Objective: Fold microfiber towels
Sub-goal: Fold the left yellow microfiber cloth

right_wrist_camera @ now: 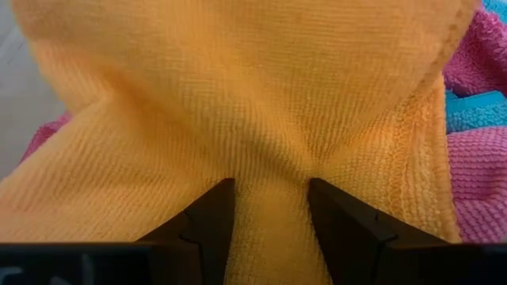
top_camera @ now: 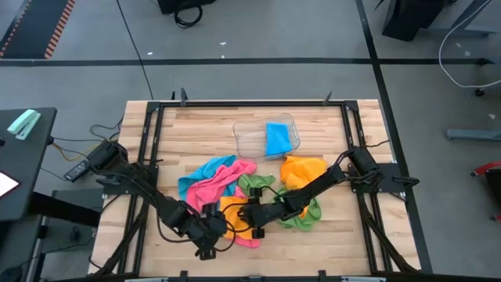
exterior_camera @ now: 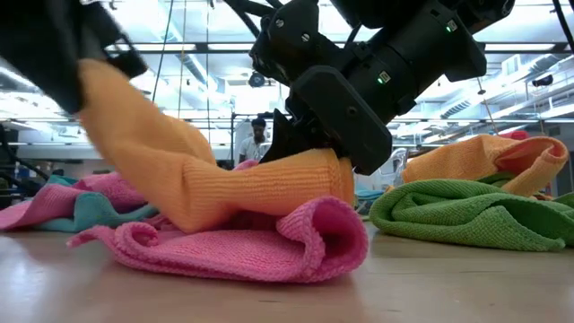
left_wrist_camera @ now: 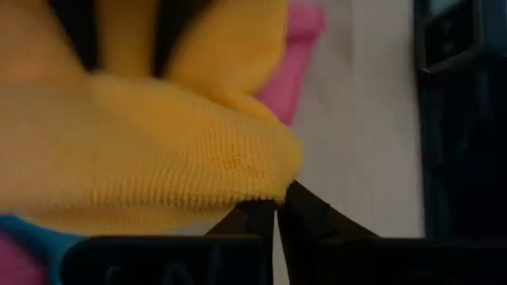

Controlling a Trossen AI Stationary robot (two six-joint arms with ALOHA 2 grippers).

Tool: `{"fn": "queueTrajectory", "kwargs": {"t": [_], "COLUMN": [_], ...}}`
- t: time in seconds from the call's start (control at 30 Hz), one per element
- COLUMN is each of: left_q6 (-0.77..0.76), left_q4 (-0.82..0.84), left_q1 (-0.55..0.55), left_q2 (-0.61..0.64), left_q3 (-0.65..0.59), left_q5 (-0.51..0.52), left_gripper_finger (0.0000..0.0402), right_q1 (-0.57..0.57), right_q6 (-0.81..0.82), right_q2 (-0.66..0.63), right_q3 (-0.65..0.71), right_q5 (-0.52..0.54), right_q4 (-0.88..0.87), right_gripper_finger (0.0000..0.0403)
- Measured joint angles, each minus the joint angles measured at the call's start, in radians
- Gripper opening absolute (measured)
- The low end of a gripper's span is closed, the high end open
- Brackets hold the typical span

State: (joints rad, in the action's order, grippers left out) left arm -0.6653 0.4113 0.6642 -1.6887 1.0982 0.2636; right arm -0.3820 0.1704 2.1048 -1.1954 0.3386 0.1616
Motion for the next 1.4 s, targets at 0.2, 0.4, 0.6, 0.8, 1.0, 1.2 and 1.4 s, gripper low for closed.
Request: {"fn": "queueTrajectory", "kwargs": {"t": [0.2, 0.4, 0.6, 0.8, 1.0, 1.2, 1.4], "left_q6": [0.122, 0.242, 0.314, 0.335, 0.331, 0.382, 0.424], "left_q4": [0.002, -0.065, -0.199, -0.189, -0.204, -0.228, -0.265], "left_q1": [-0.002, -0.011, -0.036, -0.066, -0.083, -0.075, -0.065], "left_q2": [-0.006, -0.065, -0.104, -0.108, -0.140, -0.200, -0.187], "left_q3": [0.014, 0.014, 0.014, 0.014, 0.014, 0.014, 0.013], "left_q5": [0.139, 0.163, 0.162, 0.114, 0.133, 0.038, -0.004], "left_gripper_finger": [0.0019, 0.0020, 0.0045, 0.0046, 0.0030, 0.0031, 0.0028], "right_q1": [0.000, 0.000, -0.001, -0.001, -0.001, -0.007, -0.007], "right_q6": [0.003, 0.005, 0.020, 0.016, 0.032, 0.036, 0.021], "right_q2": [0.000, 0.000, 0.000, 0.000, 0.000, 0.000, 0.000], "right_q3": [0.000, 0.000, 0.000, 0.000, 0.001, 0.006, 0.006], "right_q5": [0.000, 0.000, -0.009, -0.016, -0.018, -0.015, -0.015], "right_q4": [0.001, 0.000, 0.000, 0.000, -0.006, -0.002, -0.001], "right_gripper_finger": [0.0174, 0.0174, 0.0174, 0.0174, 0.0174, 0.0174, 0.0174]}}
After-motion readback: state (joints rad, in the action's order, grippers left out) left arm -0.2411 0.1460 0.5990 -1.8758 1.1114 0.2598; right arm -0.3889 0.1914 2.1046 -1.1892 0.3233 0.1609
